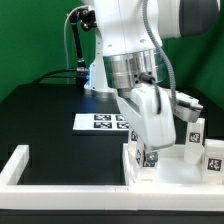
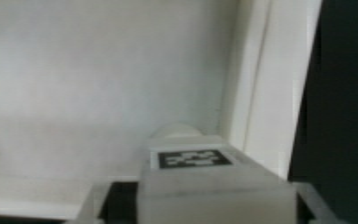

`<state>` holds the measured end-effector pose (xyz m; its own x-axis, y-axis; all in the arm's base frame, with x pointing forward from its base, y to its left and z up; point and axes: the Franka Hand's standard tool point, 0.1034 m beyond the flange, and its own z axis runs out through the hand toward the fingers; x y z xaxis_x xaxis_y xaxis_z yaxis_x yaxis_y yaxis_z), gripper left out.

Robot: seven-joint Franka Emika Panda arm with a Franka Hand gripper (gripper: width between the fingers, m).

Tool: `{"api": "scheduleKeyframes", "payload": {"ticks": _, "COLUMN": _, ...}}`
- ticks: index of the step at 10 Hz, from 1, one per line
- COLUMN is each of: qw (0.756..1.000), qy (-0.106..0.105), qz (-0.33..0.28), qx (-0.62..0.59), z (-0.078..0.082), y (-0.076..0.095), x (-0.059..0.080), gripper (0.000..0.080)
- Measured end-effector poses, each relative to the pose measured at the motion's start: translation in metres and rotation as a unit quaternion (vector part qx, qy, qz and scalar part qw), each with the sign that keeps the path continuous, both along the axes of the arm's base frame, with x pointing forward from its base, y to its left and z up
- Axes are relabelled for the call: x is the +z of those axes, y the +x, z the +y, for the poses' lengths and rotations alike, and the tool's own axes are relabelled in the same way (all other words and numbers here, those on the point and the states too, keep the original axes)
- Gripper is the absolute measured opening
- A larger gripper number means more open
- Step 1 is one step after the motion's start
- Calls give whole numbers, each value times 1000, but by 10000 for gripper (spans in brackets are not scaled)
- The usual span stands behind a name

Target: Assemble square table

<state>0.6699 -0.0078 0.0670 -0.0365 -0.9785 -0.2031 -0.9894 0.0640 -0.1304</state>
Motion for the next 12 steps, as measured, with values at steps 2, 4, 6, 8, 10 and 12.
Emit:
{"api": "scheduleKeyframes", "payload": {"ticks": 2, "qw": 1000, "qy": 5, "qz": -15, "qx": 6, "z": 1, "y": -4, "x": 0, "gripper": 298}}
{"api": "scheduleKeyframes", "payload": {"ticks": 4, "qw": 988, "qy": -24, "qz": -31, "qx": 148, "z": 4, "y": -3, "x": 2, "gripper": 507}}
{"api": "scheduleKeyframes", "payload": {"ticks": 6, "qw": 960, "qy": -46, "qz": -51, "qx": 271, "z": 10, "y": -1, "x": 4, "gripper": 604}}
{"api": "scheduleKeyframes", "payload": {"ticks": 8, "qw": 938, "qy": -56, "qz": -63, "qx": 336, "z": 9, "y": -1, "x": 4, "gripper": 647}}
{"api": "scheduleKeyframes", "payload": {"ticks": 10, "qw": 855, "qy": -92, "qz": -70, "qx": 506, "z": 9, "y": 0, "x": 5, "gripper": 647}}
{"api": "scheduleKeyframes", "payload": {"ticks": 12, "qw": 798, "qy": -104, "qz": -82, "qx": 587, "z": 5, "y": 2, "x": 7, "gripper": 622}}
